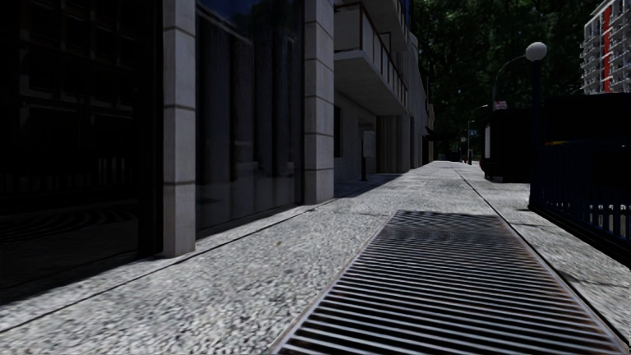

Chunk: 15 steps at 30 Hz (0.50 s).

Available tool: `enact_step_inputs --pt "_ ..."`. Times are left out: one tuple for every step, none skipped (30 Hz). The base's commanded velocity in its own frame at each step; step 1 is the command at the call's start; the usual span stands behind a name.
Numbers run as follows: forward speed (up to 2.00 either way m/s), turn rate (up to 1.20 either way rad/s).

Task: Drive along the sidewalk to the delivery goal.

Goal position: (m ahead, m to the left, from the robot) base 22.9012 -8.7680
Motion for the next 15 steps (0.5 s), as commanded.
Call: enact_step_inputs --pt "1.81 -0.22" --pt "1.81 -0.22" --pt "1.82 -0.22" --pt "1.83 -0.22" --pt "1.83 -0.22" --pt "1.83 -0.22" --pt "1.83 -0.22" --pt "1.83 -0.22" --pt "1.83 -0.22" --pt "1.83 -0.4" --pt "1.84 -0.57" --pt "1.84 -0.63" --pt "1.84 -0.64" --pt "1.84 -0.64" --pt "1.84 -0.65"
